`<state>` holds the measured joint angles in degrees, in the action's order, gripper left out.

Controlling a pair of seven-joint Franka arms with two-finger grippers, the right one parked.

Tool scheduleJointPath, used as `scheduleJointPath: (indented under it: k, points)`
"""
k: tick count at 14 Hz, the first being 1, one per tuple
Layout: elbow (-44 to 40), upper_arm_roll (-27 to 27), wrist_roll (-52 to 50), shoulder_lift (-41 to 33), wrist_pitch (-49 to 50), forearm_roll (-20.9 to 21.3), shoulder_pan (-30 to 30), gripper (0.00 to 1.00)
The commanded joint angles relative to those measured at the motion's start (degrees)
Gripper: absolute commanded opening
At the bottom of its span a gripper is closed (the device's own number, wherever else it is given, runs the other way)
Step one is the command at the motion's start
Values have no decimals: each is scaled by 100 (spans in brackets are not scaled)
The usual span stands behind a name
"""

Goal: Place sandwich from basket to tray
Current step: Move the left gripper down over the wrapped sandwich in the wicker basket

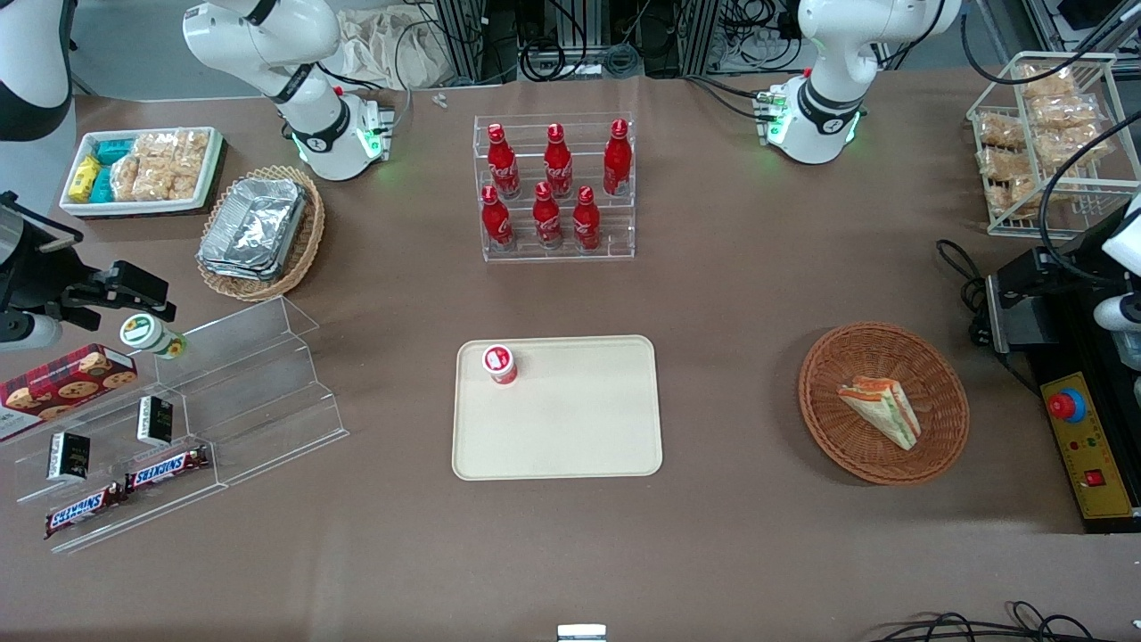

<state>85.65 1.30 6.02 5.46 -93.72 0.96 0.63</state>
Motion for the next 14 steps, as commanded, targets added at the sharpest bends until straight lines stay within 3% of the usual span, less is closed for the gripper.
scheduleJointPath:
  k: [1, 9, 14]
  points:
    - [-75, 90, 4, -45, 152, -26, 87, 100]
    - [329, 81, -443, 411, -23, -34, 122, 100]
    - [1347, 90, -470, 815, -1900, -52, 60, 100]
